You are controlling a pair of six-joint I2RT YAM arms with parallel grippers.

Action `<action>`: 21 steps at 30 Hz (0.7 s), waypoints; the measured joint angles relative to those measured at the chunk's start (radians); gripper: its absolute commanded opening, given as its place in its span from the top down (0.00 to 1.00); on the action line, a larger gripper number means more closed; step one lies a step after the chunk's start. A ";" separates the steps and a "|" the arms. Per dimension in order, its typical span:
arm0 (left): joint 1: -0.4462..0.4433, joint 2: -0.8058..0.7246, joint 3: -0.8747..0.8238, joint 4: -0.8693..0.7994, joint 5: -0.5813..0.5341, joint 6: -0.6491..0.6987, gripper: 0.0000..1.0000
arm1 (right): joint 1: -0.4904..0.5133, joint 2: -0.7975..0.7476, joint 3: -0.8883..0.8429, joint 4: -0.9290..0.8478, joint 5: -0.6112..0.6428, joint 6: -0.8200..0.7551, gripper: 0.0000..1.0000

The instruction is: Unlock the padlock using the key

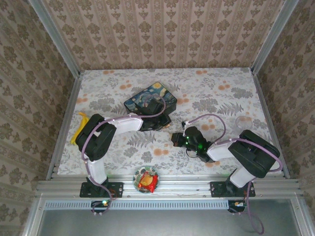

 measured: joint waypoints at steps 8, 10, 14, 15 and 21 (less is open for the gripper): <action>0.000 0.010 0.000 0.034 0.002 -0.010 1.00 | 0.002 0.017 0.002 0.031 0.041 0.020 1.00; 0.000 0.010 0.000 0.035 0.004 -0.011 1.00 | 0.002 0.023 0.002 0.044 0.057 0.029 1.00; 0.001 0.010 0.000 0.038 0.008 -0.015 1.00 | 0.002 0.044 0.002 0.072 0.083 0.040 1.00; 0.001 0.010 0.000 0.039 0.008 -0.016 1.00 | 0.002 0.050 0.002 0.077 0.088 0.045 1.00; 0.002 0.010 0.000 0.043 0.014 -0.021 1.00 | 0.002 0.096 0.002 0.120 0.105 0.056 1.00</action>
